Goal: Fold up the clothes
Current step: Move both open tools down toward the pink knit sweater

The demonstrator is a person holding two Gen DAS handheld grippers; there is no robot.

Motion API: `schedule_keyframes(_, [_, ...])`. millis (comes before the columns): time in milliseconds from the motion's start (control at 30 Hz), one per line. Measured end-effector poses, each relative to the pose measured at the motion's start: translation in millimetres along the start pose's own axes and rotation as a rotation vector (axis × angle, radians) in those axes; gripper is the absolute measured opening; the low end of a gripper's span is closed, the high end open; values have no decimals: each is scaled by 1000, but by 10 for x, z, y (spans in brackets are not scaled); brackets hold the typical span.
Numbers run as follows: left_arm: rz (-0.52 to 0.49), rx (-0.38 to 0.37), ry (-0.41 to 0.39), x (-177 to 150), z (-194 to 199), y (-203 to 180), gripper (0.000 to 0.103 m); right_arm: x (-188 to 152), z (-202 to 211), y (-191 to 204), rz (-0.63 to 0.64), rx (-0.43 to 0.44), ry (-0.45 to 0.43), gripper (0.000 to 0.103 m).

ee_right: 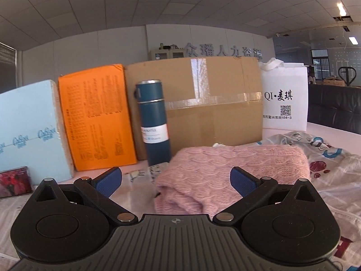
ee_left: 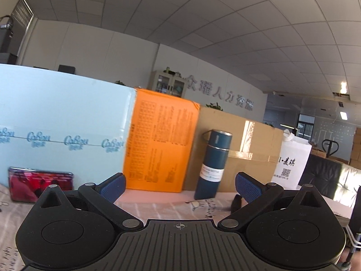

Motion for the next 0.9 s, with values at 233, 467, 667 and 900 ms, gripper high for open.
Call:
schedule_keyframes(233, [-22, 2, 48, -91, -402, -117, 103, -1, -573, -222, 49, -121, 89, 103])
schedule_keyframes(467, [31, -9, 95, -233, -778, -131, 103, -141, -789, -306, 19, -119, 129, 89])
schedule_keyframes(667, [103, -34, 93, -380, -1089, -236, 103, -133, -723, -466, -35, -115, 84, 17])
schedule_keyframes(900, [198, -59, 89, -528, -1362, -344, 103, 10, -527, -891, -274, -124, 0, 5])
Point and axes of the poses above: each gripper's, at about its wrist camera, not at the fingertips, and z roughly against the way its jaws point, y to its left, x to its top, the point moved 6 cm from there along -z, roughly the way its jaws point, and after that the axes turned 7 degrees about -x, right-handed, at the moved point
